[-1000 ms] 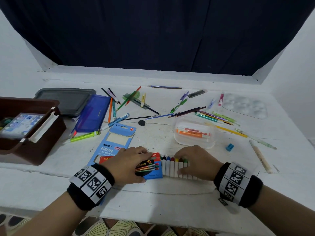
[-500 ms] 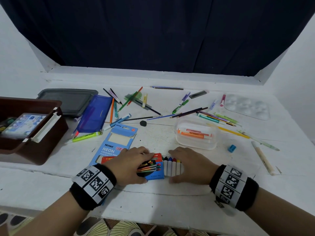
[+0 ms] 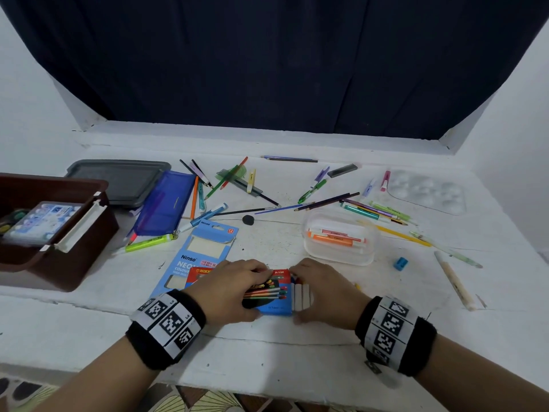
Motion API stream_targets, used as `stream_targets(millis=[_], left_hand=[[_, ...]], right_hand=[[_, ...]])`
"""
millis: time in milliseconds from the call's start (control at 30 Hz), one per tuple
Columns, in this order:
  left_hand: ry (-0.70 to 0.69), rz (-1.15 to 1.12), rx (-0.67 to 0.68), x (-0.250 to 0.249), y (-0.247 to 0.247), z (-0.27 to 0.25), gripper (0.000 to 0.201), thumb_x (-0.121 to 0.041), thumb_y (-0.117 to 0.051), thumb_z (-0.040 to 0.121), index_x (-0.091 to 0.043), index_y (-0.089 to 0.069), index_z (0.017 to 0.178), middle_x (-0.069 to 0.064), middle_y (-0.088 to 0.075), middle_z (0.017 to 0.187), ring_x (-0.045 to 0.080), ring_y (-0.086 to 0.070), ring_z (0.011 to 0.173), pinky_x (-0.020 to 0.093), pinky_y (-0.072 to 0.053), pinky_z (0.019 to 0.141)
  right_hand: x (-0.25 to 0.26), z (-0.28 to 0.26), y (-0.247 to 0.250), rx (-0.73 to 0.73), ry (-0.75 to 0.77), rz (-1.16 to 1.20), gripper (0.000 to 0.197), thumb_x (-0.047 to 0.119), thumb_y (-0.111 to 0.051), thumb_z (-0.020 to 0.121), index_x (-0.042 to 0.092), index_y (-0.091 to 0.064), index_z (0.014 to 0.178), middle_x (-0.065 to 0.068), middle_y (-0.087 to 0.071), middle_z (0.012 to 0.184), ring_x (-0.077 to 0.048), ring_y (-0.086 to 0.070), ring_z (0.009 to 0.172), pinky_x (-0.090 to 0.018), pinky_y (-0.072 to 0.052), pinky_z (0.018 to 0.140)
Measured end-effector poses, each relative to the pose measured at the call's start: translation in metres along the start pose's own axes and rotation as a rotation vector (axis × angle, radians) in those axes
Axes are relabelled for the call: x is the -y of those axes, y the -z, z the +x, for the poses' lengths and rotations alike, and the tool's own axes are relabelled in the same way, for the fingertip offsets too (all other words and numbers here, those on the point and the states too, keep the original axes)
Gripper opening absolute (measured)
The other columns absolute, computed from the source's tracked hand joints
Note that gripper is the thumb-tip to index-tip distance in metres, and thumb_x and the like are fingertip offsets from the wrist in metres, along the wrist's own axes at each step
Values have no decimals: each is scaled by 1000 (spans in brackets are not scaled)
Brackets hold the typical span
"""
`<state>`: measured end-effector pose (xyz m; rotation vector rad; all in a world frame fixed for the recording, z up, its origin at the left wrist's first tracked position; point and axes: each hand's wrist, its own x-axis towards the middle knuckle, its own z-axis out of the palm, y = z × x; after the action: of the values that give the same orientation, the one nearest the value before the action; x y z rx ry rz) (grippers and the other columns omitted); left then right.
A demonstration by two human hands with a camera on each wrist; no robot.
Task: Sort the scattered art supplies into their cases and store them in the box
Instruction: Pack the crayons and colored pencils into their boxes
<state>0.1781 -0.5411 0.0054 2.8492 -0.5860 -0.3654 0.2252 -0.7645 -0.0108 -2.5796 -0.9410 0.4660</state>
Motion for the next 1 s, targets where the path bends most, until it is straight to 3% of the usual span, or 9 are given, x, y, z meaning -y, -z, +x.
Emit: stream_targets(millis=[133, 233, 333, 467, 667, 767, 867, 1000], left_hand=[[7, 81, 32, -2, -6, 4, 69, -48, -62, 90, -32, -33, 151, -8, -35, 153, 11, -40, 133, 35, -31, 114], [66, 55, 21, 7, -8, -7, 73, -53, -60, 90, -40, -25, 152, -11, -30, 154, 10, -32, 139, 38, -23, 117], [168, 10, -10, 29, -6, -28, 82, -59, -66, 83, -46, -22, 151, -18, -30, 151, 5, -28, 139, 38, -20, 117], [260, 3, -20, 48, -8, -51, 85, -51, -71, 82, -47, -21, 150, -20, -29, 150, 4, -26, 139, 35, -21, 112], [155, -59, -35, 30, -12, -40, 81, -43, -72, 85, -39, -27, 152, -16, -30, 150, 6, -26, 137, 24, -23, 114], [143, -20, -47, 22, -15, -29, 83, -41, -72, 86, -35, -25, 154, -11, -29, 154, 11, -25, 139, 26, -24, 115], [159, -41, -62, 25, -16, -28, 84, -44, -73, 84, -34, -26, 154, -11, -32, 152, 9, -29, 136, 25, -27, 114], [174, -83, -67, 26, -17, -33, 89, -48, -76, 81, -34, -26, 153, -15, -35, 148, 5, -32, 132, 23, -30, 112]], right_hand=[[0, -5, 1, 37, -59, -227, 79, 64, -71, 74, 23, -46, 137, 4, -52, 126, -16, -49, 112, -36, -44, 99], [-11, -15, 9, 72, -135, -266, 88, 69, -69, 72, 23, -40, 141, 2, -49, 128, -18, -47, 112, -37, -46, 97], [-27, -29, 20, 75, -184, -243, 82, 64, -71, 75, 24, -41, 140, 4, -48, 128, -15, -47, 111, -35, -46, 96], [-34, -41, 22, 58, -205, -215, 66, 61, -70, 77, 28, -50, 131, 8, -47, 123, -11, -45, 105, -30, -47, 91], [-13, -26, 13, 67, -142, -155, 55, 51, -73, 78, 27, -53, 123, 9, -48, 119, -10, -46, 107, -28, -46, 92], [-3, -17, 8, 54, -130, -93, 63, 38, -78, 79, 21, -48, 131, 5, -46, 125, -13, -48, 113, -27, -47, 95], [0, -13, 11, 33, -145, 11, 79, 24, -77, 80, 16, -33, 145, 0, -38, 134, -12, -45, 118, -15, -42, 94], [-2, -18, 12, 20, -223, 181, 88, 30, -74, 84, 18, -22, 154, -2, -31, 148, -12, -39, 129, -9, -34, 89]])
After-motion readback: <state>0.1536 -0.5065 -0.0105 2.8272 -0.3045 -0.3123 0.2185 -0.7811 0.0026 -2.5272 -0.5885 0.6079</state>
